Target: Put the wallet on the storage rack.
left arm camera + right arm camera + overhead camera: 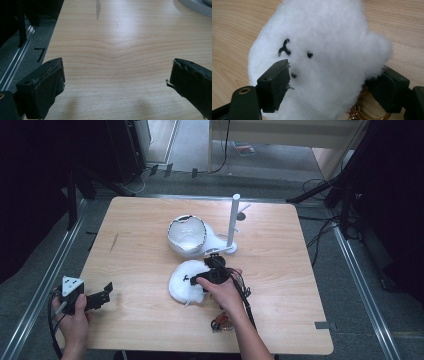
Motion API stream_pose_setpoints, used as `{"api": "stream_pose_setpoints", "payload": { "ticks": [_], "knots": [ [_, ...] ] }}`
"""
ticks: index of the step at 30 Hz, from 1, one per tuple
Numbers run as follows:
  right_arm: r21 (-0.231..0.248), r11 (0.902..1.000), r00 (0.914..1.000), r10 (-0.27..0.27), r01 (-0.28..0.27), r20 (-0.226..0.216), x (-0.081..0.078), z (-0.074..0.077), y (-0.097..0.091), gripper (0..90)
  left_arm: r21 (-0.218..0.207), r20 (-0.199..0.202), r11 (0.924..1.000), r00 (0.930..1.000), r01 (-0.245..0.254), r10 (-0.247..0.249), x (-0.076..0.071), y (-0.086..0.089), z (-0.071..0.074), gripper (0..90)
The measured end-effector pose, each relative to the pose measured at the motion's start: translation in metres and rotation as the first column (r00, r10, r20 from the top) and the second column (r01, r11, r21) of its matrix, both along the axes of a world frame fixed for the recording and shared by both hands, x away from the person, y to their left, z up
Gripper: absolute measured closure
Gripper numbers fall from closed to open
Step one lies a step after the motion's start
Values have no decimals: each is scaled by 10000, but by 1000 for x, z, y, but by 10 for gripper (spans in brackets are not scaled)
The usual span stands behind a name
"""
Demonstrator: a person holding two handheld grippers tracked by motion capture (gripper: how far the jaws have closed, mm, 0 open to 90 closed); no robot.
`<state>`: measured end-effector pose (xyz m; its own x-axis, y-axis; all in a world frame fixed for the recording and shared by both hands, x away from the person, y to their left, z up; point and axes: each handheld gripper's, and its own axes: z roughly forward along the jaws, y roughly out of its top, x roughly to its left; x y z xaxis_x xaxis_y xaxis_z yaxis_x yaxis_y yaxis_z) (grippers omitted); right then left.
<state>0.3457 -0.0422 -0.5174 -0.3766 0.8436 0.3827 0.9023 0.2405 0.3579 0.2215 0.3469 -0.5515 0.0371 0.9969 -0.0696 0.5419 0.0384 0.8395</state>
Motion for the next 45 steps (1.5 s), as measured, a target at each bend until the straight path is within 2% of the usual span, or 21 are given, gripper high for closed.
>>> {"api": "stream_pose_setpoints", "payload": {
  "ticks": [2, 4, 7, 11, 15, 18, 23, 25, 27, 29, 30, 32, 33, 35, 41, 45],
  "knots": [
    [-388, 9992, 9997, 99, -90, 241, -2, 0, 4, 236, 12, -5, 10000, 10000, 3, -3, 0, 0, 0, 2],
    [-970, 9953, 9990, 80, -37, 437, -5, 1, 10, 264, 41, -14, 10000, 10000, 11, -11, 0, 0, 0, 3],
    [-1838, 9828, 9950, 327, -149, 943, -11, 0, 19, 274, -13, -41, 10000, 10000, 9, -9, 0, 0, 0, 2],
    [-2185, 9755, 9906, 519, -233, 1262, -15, -1, 23, 312, -35, -54, 10000, 10000, 31, -31, 0, 0, 0, 3],
    [-2395, 9705, 9875, 642, -282, 1438, -18, 0, 27, 426, -34, -48, 10000, 10000, -9, 9, 0, 0, 0, 3],
    [-2282, 9726, 9857, 793, -439, 1487, -21, 0, 30, 548, -39, -80, 10000, 10000, -26, 26, 0, 0, 0, 2],
    [-1921, 9809, 9857, 609, -300, 1572, -23, 0, 28, 678, -25, -85, 10000, 10000, -13, 13, 0, 0, -1, 3],
    [-1683, 9856, 9844, 461, -171, 1700, -23, 0, 25, 771, -48, -86, 10000, 10000, -16, 16, 1, 0, -1, 3],
    [-1550, 9877, 9800, 489, -188, 1928, -24, -1, 22, 804, -65, -105, 10000, 9999, -14, 13, 1, 0, 0, 2],
    [-1374, 9901, 9713, 615, -301, 2299, -28, -1, 20, 820, -77, -101, 10000, 9999, -13, 12, 1, 1, 0, 3],
    [-1374, 9901, 9713, 615, -301, 2299, -28, -1, 20, 820, -75, -100, 10000, 10000, -4, 4, 1, 1, 0, 3],
    [-1180, 9925, 9645, 630, -335, 2564, -31, 0, 18, 824, -86, -110, 10000, 9999, 0, -1, 1, 0, 0, 3],
    [-1031, 9944, 9644, 492, -229, 2600, -34, 1, 17, 824, -77, -121, 10000, 9999, -2, 1, 1, 0, 0, 3],
    [-701, 9966, 9523, 614, -423, 2989, -38, 5, 14, 826, -25, -152, 10000, 9999, 25, -26, 1, 0, 0, 3],
    [-232, 9981, 9264, 614, -568, 3716, -52, 22, 11, 825, -5, -137, 10000, 9999, 17, -17, 1, 0, 0, 3],
    [142, 9985, 9134, 423, -526, 4050, -58, 32, 8, 824, 3, -116, 10000, 9999, 0, 0, 1, 0, 0, 3]
  ]
}}
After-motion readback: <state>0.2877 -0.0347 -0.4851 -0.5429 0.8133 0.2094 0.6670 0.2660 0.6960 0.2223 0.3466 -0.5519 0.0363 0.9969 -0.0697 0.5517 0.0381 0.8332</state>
